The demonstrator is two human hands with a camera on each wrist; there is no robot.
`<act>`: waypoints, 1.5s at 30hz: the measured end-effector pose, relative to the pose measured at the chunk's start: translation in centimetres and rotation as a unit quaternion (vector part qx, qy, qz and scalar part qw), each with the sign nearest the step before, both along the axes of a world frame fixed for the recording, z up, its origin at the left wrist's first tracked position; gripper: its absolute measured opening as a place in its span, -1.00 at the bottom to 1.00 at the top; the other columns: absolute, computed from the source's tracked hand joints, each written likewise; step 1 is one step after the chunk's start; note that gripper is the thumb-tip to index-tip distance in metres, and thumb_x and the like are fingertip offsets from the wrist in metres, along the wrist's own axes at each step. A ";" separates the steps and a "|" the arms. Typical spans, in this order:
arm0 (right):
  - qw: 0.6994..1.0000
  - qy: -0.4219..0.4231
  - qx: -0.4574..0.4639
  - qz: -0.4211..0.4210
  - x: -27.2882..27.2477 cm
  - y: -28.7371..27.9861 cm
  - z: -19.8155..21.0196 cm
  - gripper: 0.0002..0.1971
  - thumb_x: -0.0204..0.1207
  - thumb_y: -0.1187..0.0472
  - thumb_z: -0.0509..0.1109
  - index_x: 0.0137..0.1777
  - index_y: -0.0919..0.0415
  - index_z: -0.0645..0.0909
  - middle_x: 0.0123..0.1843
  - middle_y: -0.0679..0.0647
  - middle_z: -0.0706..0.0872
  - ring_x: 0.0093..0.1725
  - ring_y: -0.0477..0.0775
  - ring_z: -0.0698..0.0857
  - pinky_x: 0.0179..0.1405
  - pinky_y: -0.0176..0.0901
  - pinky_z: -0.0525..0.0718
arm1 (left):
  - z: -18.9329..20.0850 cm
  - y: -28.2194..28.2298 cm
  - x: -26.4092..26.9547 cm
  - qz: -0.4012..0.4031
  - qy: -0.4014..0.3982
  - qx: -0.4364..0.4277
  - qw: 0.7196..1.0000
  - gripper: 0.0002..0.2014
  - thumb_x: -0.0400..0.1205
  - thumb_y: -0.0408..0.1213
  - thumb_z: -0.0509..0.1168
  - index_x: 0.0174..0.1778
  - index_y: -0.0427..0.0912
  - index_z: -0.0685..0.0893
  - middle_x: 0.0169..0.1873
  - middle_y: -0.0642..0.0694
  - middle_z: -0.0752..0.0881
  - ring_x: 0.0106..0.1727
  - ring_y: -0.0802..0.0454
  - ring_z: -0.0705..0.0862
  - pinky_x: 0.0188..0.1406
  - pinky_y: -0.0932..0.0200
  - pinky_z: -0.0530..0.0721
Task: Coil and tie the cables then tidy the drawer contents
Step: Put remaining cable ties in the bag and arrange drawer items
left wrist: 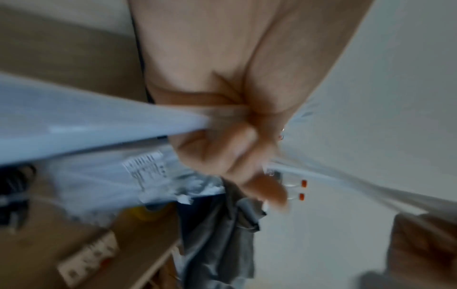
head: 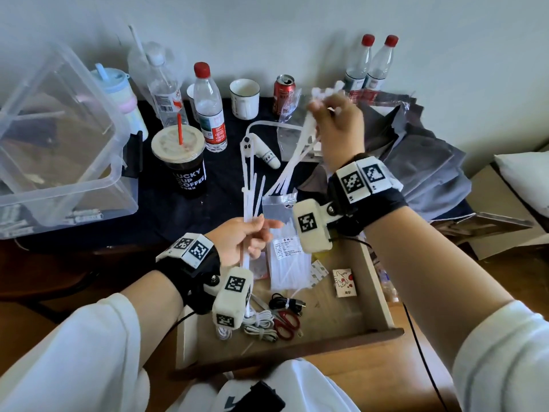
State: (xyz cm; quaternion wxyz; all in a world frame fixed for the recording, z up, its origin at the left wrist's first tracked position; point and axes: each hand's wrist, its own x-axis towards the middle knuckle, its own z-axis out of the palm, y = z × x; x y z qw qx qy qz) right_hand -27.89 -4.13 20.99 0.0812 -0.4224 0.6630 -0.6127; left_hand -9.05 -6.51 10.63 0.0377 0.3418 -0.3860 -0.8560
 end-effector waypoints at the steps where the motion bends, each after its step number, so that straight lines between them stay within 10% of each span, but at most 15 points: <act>1: 0.999 0.036 -0.002 0.032 0.9 0.0 -0.3 -0.85 0.52 0.26 0.39 -0.27 0.16 0.52 -0.36 -0.15 0.50 -0.45 -0.36 0.51 -0.32 -0.48 0.43 | 0.6 -0.1 -0.2 0.017 0.017 0.019 1.000 -0.64 0.76 -0.21 -0.03 0.03 -0.29 0.65 -0.47 -0.06 0.68 -0.60 0.21 0.54 -0.66 0.39 0.49; 7: 0.925 0.198 0.091 0.312 5.1 1.3 -4.4 -0.87 0.48 0.31 0.37 -0.21 0.37 0.68 -0.17 0.10 0.53 -0.20 -0.13 0.57 -0.13 -0.47 0.47 | 3.6 -0.6 -1.1 0.091 0.119 0.077 0.986 -0.47 0.76 -0.29 -0.09 -0.29 -0.35 0.74 -0.33 -0.26 0.76 -0.27 -0.15 0.80 -0.28 -0.15 0.79; 10: 0.890 0.256 0.114 0.361 5.4 2.2 -6.4 -0.89 0.47 0.36 0.35 -0.16 0.39 0.70 -0.13 0.12 0.53 -0.18 -0.09 0.53 -0.16 -0.31 0.49 | 4.5 -1.0 -0.9 0.094 0.094 0.103 0.986 -0.62 0.65 -0.46 -0.06 -0.32 -0.40 0.62 -0.44 -0.25 0.60 -0.47 -0.05 0.72 -0.46 -0.08 0.77; 15: 0.840 0.290 0.134 0.438 5.4 3.6 -7.3 -0.90 0.20 0.47 0.48 -0.29 0.35 0.76 -0.19 0.25 0.68 -0.30 -0.14 0.56 -0.22 -0.60 0.41 | 4.3 -0.4 -0.9 0.047 0.006 0.063 0.997 -0.66 0.73 -0.37 -0.08 -0.23 -0.41 0.52 -0.56 -0.31 0.62 -0.62 -0.10 0.64 -0.67 0.19 0.64; 19: 0.794 0.319 0.213 0.471 5.9 3.7 -8.1 -0.82 0.13 0.52 0.52 -0.31 0.28 0.79 -0.26 0.16 0.77 -0.23 0.17 0.75 -0.20 -0.16 0.65 | 3.7 -0.2 -1.0 0.013 0.008 0.059 0.998 -0.69 0.67 -0.54 -0.06 -0.23 -0.35 0.57 -0.38 -0.27 0.61 -0.43 -0.11 0.70 -0.53 0.15 0.68; 24: 0.834 0.236 0.215 0.449 5.2 4.1 -6.2 -0.82 0.21 0.47 0.50 -0.21 0.27 0.79 -0.22 0.18 0.76 -0.31 0.08 0.70 -0.24 -0.47 0.54 | 3.4 -0.2 -1.1 0.019 -0.004 -0.028 0.999 -0.72 0.68 -0.55 -0.01 -0.27 -0.35 0.53 -0.59 -0.13 0.63 -0.49 -0.01 0.64 -0.57 0.23 0.67; 31: 0.958 0.092 0.188 0.195 3.4 3.0 -4.3 -0.72 0.46 0.30 0.48 0.16 0.16 0.63 -0.39 -0.12 0.55 -0.42 -0.26 0.54 -0.25 -0.51 0.51 | 2.9 -0.3 -0.9 -0.038 0.044 -0.066 0.996 -0.86 0.67 -0.31 0.11 -0.20 -0.21 0.46 -0.52 -0.05 0.61 -0.46 0.04 0.66 -0.35 0.10 0.74; 45: 0.941 0.129 0.258 0.178 3.9 2.1 -4.0 -0.86 0.44 0.16 0.51 -0.03 0.11 0.66 -0.38 -0.13 0.52 -0.44 -0.24 0.48 -0.32 -0.53 0.43 | 2.7 -0.5 -0.7 -0.081 0.069 -0.071 0.992 -0.89 0.53 -0.23 0.19 -0.24 -0.19 0.45 -0.57 -0.01 0.45 -0.61 0.16 0.37 -0.62 0.31 0.45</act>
